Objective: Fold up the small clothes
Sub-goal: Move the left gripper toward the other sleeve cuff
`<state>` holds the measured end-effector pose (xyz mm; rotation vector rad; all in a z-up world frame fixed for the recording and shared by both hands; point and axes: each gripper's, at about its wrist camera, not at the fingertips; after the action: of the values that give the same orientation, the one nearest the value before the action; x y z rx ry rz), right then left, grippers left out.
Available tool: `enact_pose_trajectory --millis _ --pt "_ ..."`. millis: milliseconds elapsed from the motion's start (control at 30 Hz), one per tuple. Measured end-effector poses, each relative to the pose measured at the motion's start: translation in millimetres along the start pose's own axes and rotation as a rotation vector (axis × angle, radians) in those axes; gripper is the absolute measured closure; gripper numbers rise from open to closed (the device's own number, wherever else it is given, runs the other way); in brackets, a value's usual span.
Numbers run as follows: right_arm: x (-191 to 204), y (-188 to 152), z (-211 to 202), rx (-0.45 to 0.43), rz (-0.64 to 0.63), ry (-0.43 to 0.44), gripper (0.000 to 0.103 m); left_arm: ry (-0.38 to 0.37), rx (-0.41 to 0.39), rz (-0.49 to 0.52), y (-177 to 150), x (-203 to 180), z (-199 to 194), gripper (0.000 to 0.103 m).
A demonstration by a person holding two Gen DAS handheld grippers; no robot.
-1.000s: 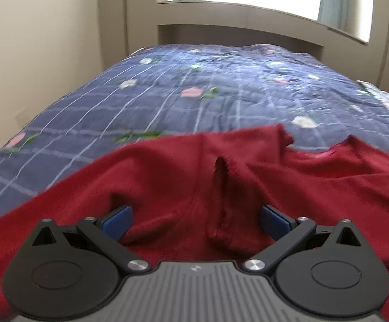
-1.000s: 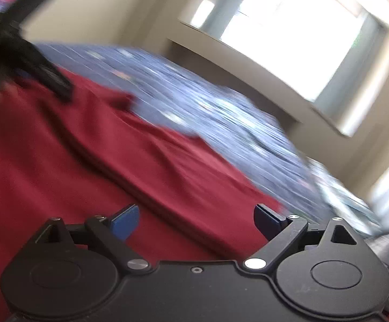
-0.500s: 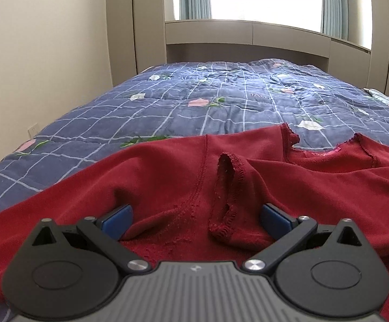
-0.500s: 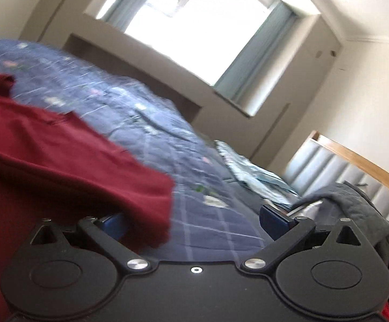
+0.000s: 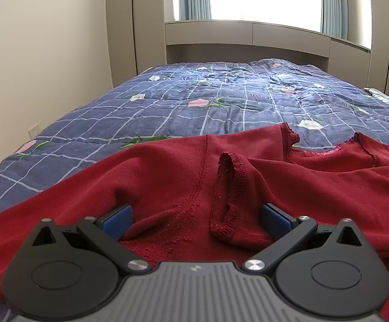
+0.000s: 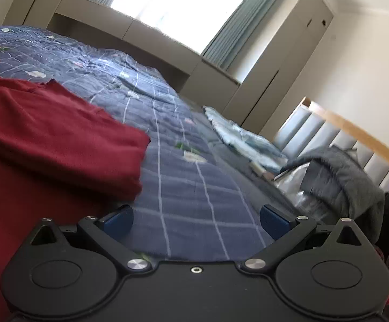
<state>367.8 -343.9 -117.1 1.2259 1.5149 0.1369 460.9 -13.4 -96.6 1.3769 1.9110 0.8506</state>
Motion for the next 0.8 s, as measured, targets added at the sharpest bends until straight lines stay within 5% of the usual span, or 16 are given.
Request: enact_pose_trajectory --millis 233,500,800 --pt "-17.9 4.0 -23.3 -0.117 0.149 0.026 0.001 0.003 -0.006 0.005 -0.3 -0.2 0.3 0.0" --pt "-1.3 16.2 16.2 0.021 0.13 0.086 0.001 0.003 -0.006 0.005 -0.3 -0.2 0.2 0.0" --pt "0.7 13.3 16.3 0.013 0.123 0.088 0.001 0.003 -0.034 -0.084 10.7 13.0 -32.6 0.0"
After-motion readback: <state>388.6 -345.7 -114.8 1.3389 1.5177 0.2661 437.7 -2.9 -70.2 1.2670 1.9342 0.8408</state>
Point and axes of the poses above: each gripper's, at about its wrist camera, not at the fingertips, and z roughly the way its jaws point, x to its left, y to its top, and after that the axes turned 12 degrees about -z, right-handed
